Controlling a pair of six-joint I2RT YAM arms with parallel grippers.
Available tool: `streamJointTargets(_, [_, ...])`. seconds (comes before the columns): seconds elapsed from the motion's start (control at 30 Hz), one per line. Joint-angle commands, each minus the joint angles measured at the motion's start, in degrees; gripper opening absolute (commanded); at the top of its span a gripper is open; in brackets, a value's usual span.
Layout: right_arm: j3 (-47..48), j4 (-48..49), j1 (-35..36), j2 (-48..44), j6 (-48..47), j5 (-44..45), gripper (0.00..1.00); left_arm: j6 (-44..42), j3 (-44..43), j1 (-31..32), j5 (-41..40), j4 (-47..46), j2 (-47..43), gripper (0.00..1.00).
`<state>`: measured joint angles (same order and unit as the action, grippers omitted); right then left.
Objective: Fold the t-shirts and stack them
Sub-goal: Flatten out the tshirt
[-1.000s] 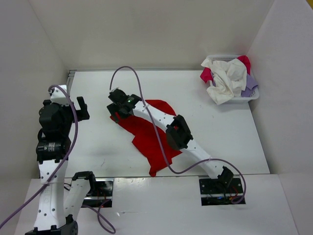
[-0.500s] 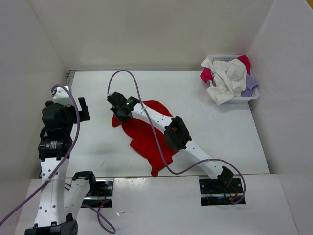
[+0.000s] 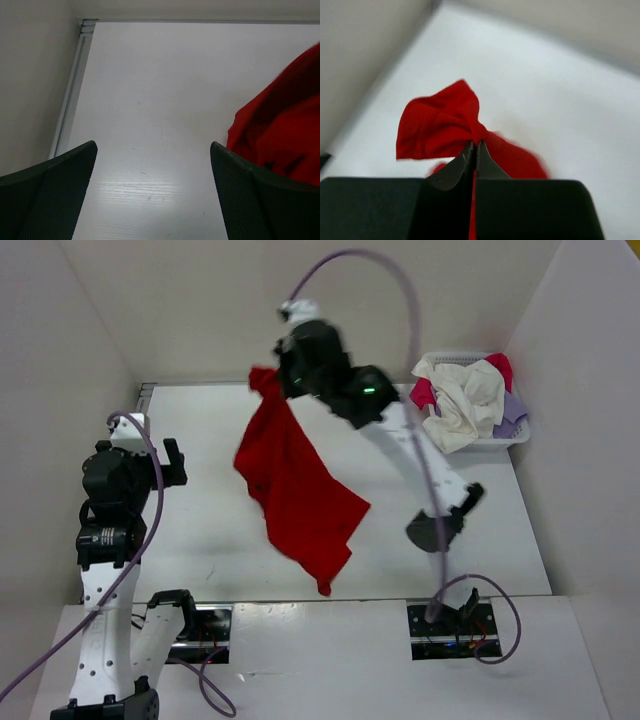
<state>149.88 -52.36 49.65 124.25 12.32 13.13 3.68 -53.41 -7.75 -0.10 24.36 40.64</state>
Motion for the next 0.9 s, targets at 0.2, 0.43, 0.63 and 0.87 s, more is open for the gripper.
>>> streamJointTargets(0.2, [-15.2, -3.5, -10.8, -24.5, 7.2, 5.1, 0.0, -14.1, -13.6, 3.3, 26.0, 7.2, 12.2, 1.0])
streamJointTargets(0.43, [-46.7, 12.6, -22.9, -39.2, 11.9, -8.2, 0.0, -22.6, -20.9, 14.1, 30.9, 23.7, 34.0, 1.0])
streamJointTargets(0.63, [-66.1, 18.8, -25.8, -45.2, 15.7, -13.6, 0.0, -21.4, -20.9, 29.2, 27.5, 22.7, 40.6, 1.0])
streamJointTargets(0.87, [-61.2, 17.6, -28.0, -47.8, 15.7, -17.3, 0.0, -20.7, -16.4, 32.6, 24.0, 16.5, 39.1, 1.0])
